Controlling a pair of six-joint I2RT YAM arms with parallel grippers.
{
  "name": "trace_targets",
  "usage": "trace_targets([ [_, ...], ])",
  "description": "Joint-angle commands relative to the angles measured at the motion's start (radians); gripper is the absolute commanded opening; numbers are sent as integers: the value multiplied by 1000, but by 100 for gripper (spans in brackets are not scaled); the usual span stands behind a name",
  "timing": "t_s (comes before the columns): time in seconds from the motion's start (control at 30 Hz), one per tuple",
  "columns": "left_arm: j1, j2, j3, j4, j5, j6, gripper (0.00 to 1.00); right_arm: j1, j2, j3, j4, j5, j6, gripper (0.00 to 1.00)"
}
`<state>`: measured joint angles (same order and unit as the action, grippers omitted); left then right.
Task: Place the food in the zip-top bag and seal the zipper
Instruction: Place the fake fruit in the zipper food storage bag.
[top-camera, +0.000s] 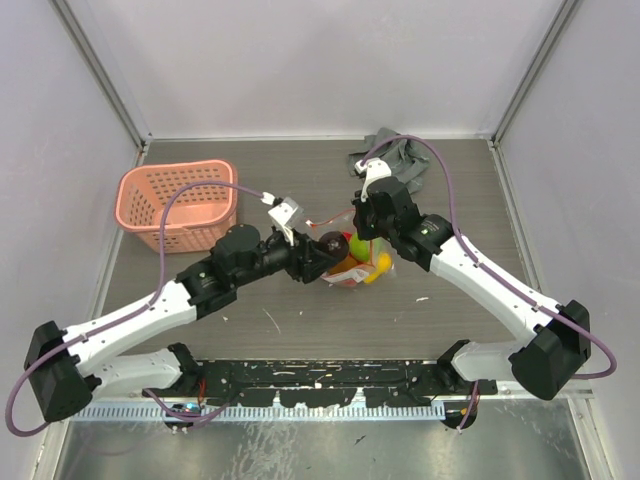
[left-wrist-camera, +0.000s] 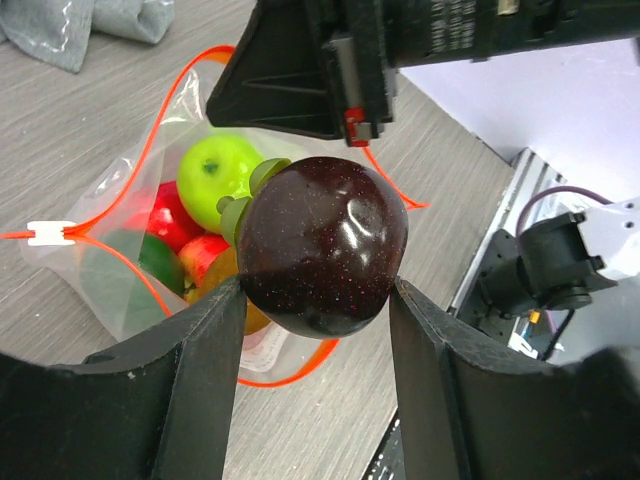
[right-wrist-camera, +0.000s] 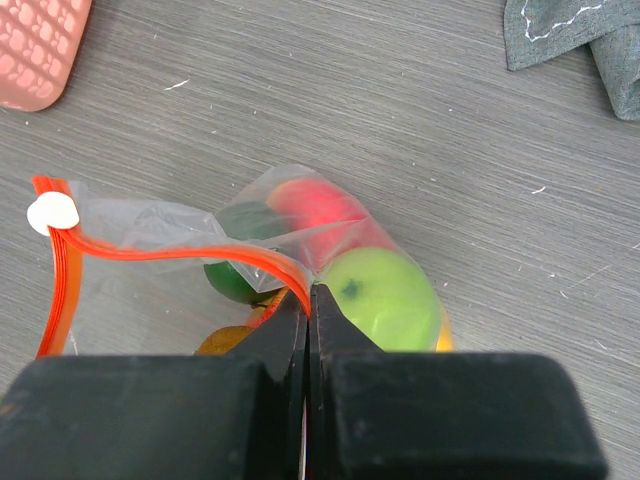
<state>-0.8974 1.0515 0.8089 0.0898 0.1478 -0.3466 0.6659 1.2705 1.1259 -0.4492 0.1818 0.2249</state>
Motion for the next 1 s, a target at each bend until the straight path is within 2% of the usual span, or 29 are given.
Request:
trace_targets([
  [0.0, -13, 43, 45, 94, -65, 8, 55, 9, -32, 10, 52, -6, 18, 3],
  [0.3, -20, 156, 113, 3, -138, -13, 59, 11, -42, 0, 65, -22, 24, 3],
  [0.63, -20, 247, 162, -45, -244, -60, 68, 15, -29, -1, 79, -34, 28, 3],
  [0.83, -20, 227, 173, -82, -249, -78, 75, 17, -29, -8, 83, -32, 28, 3],
  [0.97, -20, 143, 180, -144, -254, -81, 79, 18, -28, -16, 92, -30, 28, 3],
])
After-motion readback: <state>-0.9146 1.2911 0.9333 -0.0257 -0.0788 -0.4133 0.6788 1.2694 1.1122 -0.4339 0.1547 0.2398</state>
